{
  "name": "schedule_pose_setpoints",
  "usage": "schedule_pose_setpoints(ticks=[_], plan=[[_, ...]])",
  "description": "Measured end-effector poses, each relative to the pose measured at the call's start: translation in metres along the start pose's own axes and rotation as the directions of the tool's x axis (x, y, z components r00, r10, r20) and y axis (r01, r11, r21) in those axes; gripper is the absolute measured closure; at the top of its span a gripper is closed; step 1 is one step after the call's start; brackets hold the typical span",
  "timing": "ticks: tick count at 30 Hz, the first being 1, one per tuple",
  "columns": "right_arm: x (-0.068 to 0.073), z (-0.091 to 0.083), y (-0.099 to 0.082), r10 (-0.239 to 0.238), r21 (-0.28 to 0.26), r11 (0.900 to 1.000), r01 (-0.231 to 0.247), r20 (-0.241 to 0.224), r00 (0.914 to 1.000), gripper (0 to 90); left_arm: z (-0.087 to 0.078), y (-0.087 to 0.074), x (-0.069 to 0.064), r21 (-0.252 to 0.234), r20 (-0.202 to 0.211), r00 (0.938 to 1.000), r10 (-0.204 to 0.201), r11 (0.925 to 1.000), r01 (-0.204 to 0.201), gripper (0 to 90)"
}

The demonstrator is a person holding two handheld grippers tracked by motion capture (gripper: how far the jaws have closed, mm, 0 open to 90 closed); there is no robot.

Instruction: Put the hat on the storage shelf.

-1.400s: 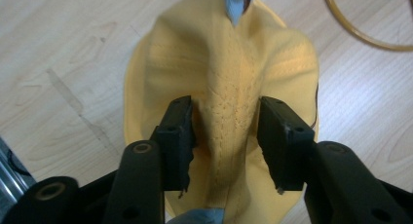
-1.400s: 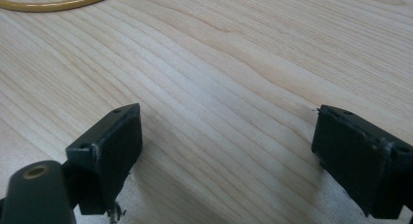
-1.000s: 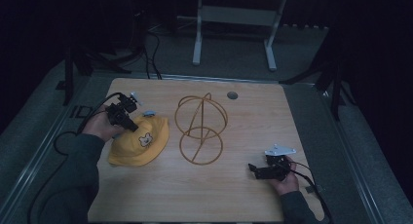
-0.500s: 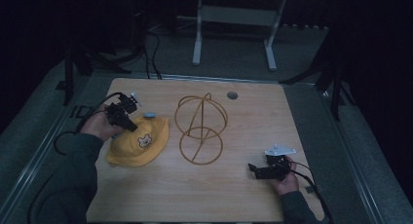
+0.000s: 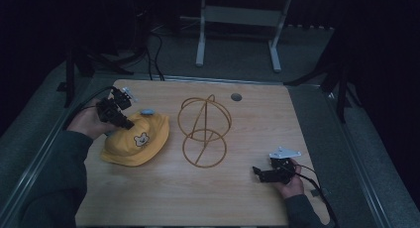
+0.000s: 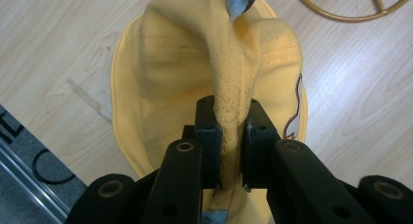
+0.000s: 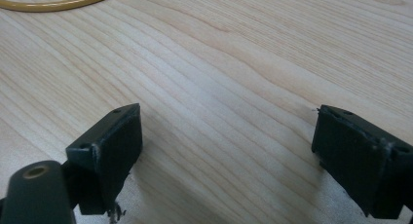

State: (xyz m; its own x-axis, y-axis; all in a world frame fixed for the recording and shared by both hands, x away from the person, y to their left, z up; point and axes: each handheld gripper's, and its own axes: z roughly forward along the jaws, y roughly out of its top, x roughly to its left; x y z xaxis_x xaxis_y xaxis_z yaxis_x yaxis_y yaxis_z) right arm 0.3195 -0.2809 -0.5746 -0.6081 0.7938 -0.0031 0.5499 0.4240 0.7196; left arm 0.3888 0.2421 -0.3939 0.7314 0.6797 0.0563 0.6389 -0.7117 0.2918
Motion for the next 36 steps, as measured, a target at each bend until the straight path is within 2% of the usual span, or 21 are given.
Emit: schedule_pose_setpoints(ticks=[3,8,16,17,20,24,27,31,36], plan=[[0.000,0.000,0.000,0.000,0.000,1.0000,0.000,0.000,1.0000,11.1,-0.007,0.001,0.000,-0.010,-0.005,0.9998,0.019,0.9998,-0.019,80.0],[0.000,0.000,0.000,0.001,0.001,1.0000,-0.001,0.000,1.0000,11.1,-0.019,0.003,0.002,-0.059,0.008,0.9997,0.021,0.9980,-0.020,80.0],[0.000,0.000,0.000,0.002,0.000,1.0000,-0.002,0.000,1.0000,11.1,-0.030,0.007,0.002,-0.072,-0.001,0.9993,0.037,0.9967,-0.037,80.0],[0.000,0.000,0.000,0.001,0.000,1.0000,-0.001,0.000,1.0000,11.1,-0.036,0.009,0.001,-0.081,-0.011,0.9986,0.052,0.9953,-0.053,79.9],[0.000,0.000,0.000,0.002,0.000,1.0000,-0.002,0.000,1.0000,11.1,-0.040,0.011,0.002,-0.085,-0.018,0.9980,0.060,0.9945,-0.061,79.8],[0.000,0.000,0.000,0.001,0.000,1.0000,-0.001,0.000,1.0000,11.1,-0.046,0.015,0.002,-0.092,-0.015,0.9976,0.067,0.9934,-0.068,79.7],[0.000,0.000,0.000,0.001,0.000,1.0000,-0.001,0.000,1.0000,11.1,-0.051,0.017,0.002,-0.117,-0.008,0.9970,0.077,0.9901,-0.077,79.8],[0.000,0.000,0.000,0.001,0.000,1.0000,-0.001,0.000,1.0000,11.1,-0.056,0.019,0.000,-0.115,-0.009,0.9954,0.095,0.9887,-0.096,79.8],[0.000,0.000,0.000,0.001,0.000,1.0000,-0.001,0.000,1.0000,11.1,-0.062,0.020,0.001,-0.131,-0.011,0.9951,0.098,0.9864,-0.099,79.9]])
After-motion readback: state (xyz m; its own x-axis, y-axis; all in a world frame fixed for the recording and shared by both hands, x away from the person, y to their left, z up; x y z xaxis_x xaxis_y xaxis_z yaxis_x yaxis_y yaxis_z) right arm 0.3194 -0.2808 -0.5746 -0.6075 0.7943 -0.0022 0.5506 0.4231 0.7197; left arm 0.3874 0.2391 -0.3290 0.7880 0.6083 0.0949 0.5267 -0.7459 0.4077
